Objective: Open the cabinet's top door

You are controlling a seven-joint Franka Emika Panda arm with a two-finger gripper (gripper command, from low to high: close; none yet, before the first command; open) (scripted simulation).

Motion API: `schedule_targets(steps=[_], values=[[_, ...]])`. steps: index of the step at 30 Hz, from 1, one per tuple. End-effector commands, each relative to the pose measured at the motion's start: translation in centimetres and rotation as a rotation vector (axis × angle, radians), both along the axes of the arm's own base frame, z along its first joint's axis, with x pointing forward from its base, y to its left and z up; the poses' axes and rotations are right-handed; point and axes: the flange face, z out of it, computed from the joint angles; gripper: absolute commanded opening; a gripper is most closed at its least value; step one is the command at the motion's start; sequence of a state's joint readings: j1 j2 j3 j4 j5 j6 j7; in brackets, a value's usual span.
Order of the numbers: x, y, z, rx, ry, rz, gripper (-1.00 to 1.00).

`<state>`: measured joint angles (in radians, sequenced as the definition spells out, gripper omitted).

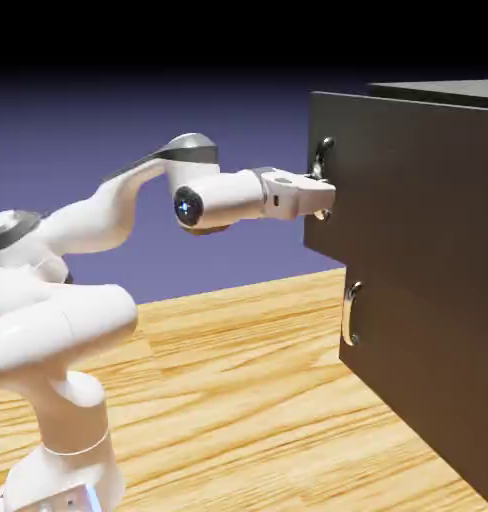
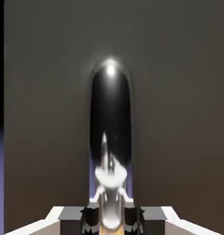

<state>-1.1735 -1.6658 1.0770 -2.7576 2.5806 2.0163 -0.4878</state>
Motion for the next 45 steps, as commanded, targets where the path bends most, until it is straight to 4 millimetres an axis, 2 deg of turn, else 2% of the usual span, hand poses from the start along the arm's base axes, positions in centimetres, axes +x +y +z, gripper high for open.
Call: schedule_targets(steps=[1,8,18,25,34,45], values=[[-1.0,-0.7,0.0,0.0,0.0,0.022,-1.0],[-6.6,-5.2,0.0,0.0,0.0,0.165,-1.0],[-12.1,-11.1,0.0,0.0,0.001,0.327,-1.0],[-13.6,-13.1,0.0,0.0,0.001,0.376,-1.0],[-17.0,-18.5,0.0,0.0,0.0,0.502,-1.0],[-20.0,-25.4,0.0,0.0,0.0,0.651,-1.0]])
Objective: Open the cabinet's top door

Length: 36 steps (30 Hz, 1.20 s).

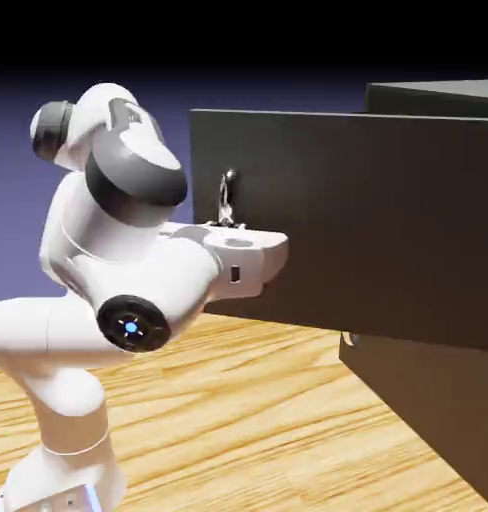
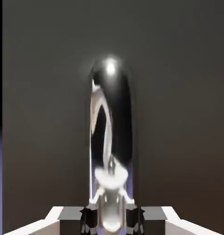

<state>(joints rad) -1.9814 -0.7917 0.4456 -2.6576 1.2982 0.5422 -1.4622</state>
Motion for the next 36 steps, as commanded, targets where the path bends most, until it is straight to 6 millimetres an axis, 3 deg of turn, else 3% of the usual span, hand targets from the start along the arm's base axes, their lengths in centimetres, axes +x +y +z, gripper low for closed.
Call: schedule_targets(steps=[1,18,27,36], values=[[-0.2,-0.7,0.0,0.0,0.0,0.014,-1.0],[-2.9,-14.5,0.0,0.0,0.0,0.293,-1.0],[-2.6,-22.2,0.0,0.0,0.0,0.446,-1.0],[-1.6,-28.4,0.0,0.0,0.0,0.571,-1.0]])
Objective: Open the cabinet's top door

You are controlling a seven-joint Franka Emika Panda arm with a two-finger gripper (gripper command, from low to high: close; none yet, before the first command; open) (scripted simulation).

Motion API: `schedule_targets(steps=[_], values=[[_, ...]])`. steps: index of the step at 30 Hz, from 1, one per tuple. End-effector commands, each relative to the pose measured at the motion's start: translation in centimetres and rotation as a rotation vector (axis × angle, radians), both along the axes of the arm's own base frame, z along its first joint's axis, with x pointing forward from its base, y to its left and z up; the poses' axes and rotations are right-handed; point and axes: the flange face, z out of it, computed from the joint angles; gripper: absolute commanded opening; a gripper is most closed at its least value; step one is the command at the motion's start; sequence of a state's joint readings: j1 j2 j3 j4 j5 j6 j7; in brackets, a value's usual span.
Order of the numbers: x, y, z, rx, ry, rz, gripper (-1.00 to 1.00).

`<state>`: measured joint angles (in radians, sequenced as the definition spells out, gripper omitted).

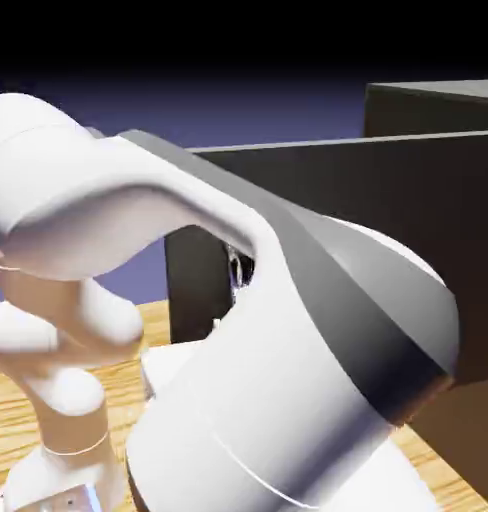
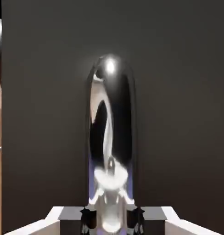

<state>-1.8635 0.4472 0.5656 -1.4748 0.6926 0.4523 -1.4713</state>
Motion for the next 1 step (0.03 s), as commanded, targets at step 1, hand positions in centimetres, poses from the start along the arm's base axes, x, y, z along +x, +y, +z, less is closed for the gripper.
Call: schedule_targets(steps=[1], values=[[0.14,-0.6,0.01,0.0,0.0,0.011,-1.0]])
